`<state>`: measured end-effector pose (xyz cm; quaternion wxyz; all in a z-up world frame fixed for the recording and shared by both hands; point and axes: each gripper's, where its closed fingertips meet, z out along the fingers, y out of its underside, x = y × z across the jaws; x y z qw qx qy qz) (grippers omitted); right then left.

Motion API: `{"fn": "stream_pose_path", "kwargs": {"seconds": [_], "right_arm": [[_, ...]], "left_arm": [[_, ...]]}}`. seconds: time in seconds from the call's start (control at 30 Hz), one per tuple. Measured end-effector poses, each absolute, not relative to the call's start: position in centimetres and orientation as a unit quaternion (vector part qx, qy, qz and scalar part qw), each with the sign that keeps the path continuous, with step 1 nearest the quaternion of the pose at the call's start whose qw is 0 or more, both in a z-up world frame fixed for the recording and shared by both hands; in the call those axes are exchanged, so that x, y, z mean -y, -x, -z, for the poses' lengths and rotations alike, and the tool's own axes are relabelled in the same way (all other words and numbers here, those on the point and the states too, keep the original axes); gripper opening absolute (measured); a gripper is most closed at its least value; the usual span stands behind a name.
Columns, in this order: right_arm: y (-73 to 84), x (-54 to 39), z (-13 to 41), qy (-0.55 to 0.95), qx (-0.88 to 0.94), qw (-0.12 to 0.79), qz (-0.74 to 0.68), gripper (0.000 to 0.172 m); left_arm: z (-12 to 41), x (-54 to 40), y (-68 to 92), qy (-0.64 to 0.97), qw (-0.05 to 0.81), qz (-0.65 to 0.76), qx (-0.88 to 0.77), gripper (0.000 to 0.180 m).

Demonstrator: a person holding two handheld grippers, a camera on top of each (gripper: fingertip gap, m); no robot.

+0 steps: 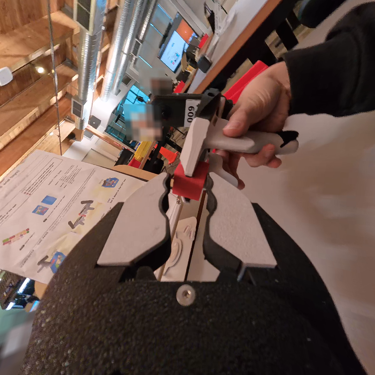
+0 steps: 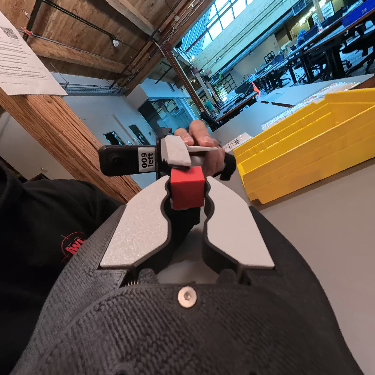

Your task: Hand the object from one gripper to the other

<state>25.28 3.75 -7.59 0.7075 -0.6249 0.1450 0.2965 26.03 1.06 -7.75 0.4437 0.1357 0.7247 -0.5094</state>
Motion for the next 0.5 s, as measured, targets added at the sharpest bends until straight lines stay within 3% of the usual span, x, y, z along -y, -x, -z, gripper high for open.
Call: {"fn": "stream_pose_path", "kwargs": {"seconds": [0.03,0.17,0.3,0.4,0.5], "right_arm": [[-25.2,-3.6,7.4,0.626,-0.137,0.711,-0.29,0.029],[-26.9,-1.9,6.9,0.64,-0.159,0.721,-0.212,0.029],[-31.8,4.5,6.8,0.647,-0.266,0.713,-0.046,0.029],[-35.7,13.5,8.3,0.649,-0.384,0.64,0.144,0.029],[-36.9,24.0,11.8,0.647,-0.503,0.501,0.278,0.029]], "left_arm": [[7.4,-1.1,-26.1,-0.123,0.444,0.522,-0.718,0.037],[6.5,-1.6,-26.6,-0.076,0.445,0.551,-0.702,0.06],[6.8,-2.8,-28.3,-0.037,0.469,0.523,-0.71,0.059],[7.6,-3.2,-29.5,-0.002,0.465,0.505,-0.727,0.055],[8.5,-3.5,-30.6,0.032,0.454,0.493,-0.741,0.053]]}}
